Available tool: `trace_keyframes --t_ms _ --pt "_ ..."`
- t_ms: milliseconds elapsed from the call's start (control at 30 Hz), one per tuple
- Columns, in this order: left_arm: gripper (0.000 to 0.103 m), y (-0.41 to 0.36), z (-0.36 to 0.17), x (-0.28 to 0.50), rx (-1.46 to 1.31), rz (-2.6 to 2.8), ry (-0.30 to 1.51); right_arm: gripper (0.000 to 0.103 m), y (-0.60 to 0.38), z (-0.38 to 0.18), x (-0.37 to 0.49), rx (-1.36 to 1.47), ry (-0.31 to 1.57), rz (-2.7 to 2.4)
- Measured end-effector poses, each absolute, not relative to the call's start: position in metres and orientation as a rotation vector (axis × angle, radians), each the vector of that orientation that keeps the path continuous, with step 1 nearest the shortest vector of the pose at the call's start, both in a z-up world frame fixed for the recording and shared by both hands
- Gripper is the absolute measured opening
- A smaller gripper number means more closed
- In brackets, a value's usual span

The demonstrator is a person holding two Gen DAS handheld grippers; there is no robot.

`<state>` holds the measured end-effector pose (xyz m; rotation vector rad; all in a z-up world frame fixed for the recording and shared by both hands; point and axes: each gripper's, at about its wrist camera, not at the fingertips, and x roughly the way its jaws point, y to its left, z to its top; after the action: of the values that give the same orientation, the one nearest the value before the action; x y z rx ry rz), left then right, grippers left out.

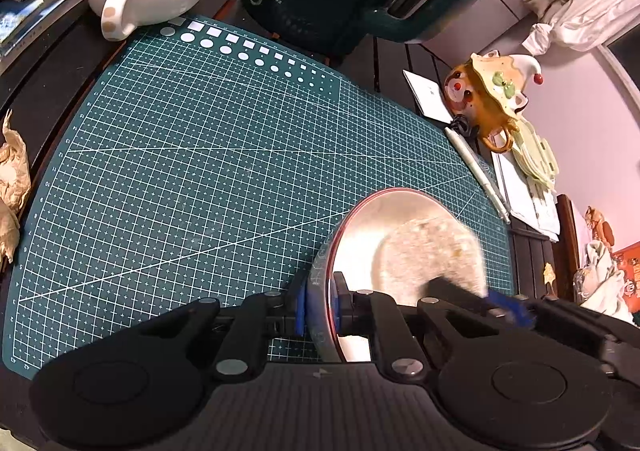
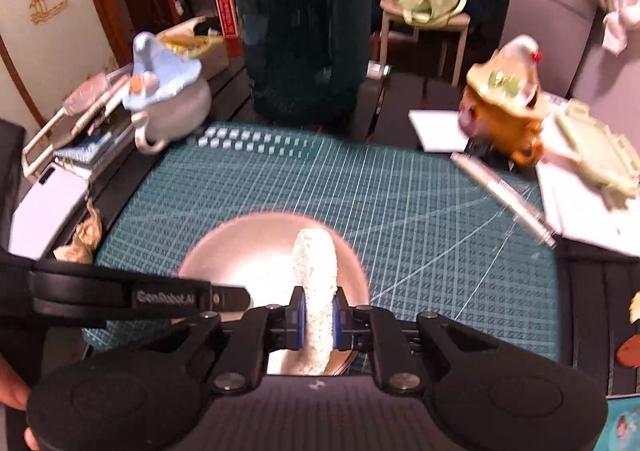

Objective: Clean bowl
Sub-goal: 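Hold the tilted bowl with the left tool while the right tool scrubs its inside with the sponge, then keep the bowl held with the left tool while the right tool wipes the sponge around the inside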

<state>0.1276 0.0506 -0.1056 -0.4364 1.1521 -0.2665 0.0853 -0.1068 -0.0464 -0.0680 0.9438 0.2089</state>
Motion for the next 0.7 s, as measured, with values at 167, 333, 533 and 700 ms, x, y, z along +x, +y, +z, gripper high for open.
trace_keyframes --t_ms 167,333,533,700 --pt "0.012 0.049 -0.105 0.127 -0.435 -0.264 1.153 0.012 -0.117 -0.023 0.077 -0.054 0.857 0.209" --pt "0.012 0.048 -0.104 0.126 -0.43 -0.262 1.157 0.012 -0.125 -0.028 0.088 0.097 0.945 0.33" --pt "0.013 0.047 -0.105 0.124 -0.426 -0.264 1.169 0.012 -0.108 -0.058 0.094 -0.101 0.97 0.248" --pt "0.019 0.037 -0.105 0.121 -0.426 -0.297 1.166 0.011 -0.108 -0.053 0.09 -0.162 0.844 0.183"
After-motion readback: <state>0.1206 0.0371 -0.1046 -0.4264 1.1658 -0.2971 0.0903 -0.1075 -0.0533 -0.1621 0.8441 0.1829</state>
